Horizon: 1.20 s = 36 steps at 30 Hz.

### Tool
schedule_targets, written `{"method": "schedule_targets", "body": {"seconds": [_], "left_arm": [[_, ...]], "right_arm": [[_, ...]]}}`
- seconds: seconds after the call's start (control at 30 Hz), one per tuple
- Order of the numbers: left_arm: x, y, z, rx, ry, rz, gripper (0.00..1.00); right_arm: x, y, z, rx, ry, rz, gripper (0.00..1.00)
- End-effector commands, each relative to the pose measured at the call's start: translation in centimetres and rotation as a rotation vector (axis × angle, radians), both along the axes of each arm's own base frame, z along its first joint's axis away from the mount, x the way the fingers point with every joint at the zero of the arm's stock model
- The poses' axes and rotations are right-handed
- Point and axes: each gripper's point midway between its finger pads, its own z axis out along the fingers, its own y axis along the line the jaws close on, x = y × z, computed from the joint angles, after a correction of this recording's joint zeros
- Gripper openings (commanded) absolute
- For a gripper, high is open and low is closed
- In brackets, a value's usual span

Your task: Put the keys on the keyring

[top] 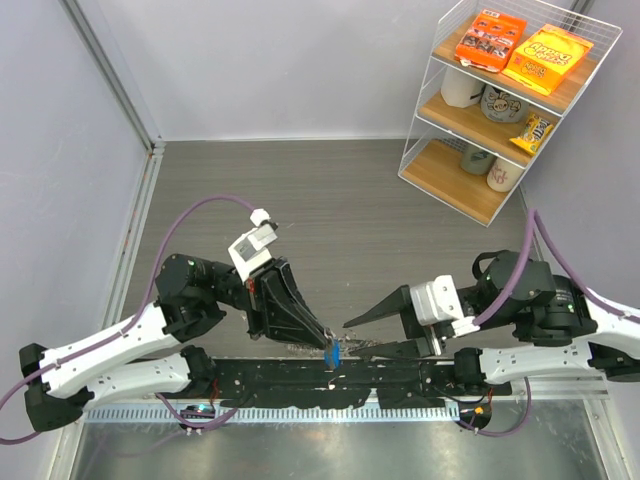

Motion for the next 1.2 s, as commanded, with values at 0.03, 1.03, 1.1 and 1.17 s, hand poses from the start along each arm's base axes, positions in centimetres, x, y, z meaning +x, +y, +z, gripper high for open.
{"method": "schedule_targets", "body": {"seconds": [0.03, 1.03, 1.1, 1.17], "left_arm": [[-0.1, 0.8, 3.1, -0.099, -0.040, 0.023, 0.00], [-0.4, 1.0, 3.6, -0.124, -0.027, -0.006, 0.00], [-0.4, 1.1, 3.7, -0.125, -0.022, -0.005, 0.00], [-0.4, 1.1, 3.7, -0.125, -0.019, -0.005, 0.00]], "right_arm": [[0.7, 1.0, 1.5, 0.043, 0.002, -0.074, 0.44], [0.3, 1.6, 2.3, 0.085, 0.013, -0.102, 0.47], [0.3, 1.6, 1.8, 0.072, 0.005, -0.097, 0.48], [0.3, 1.6, 1.2, 0.059, -0.002, -0.097, 0.51]]}}
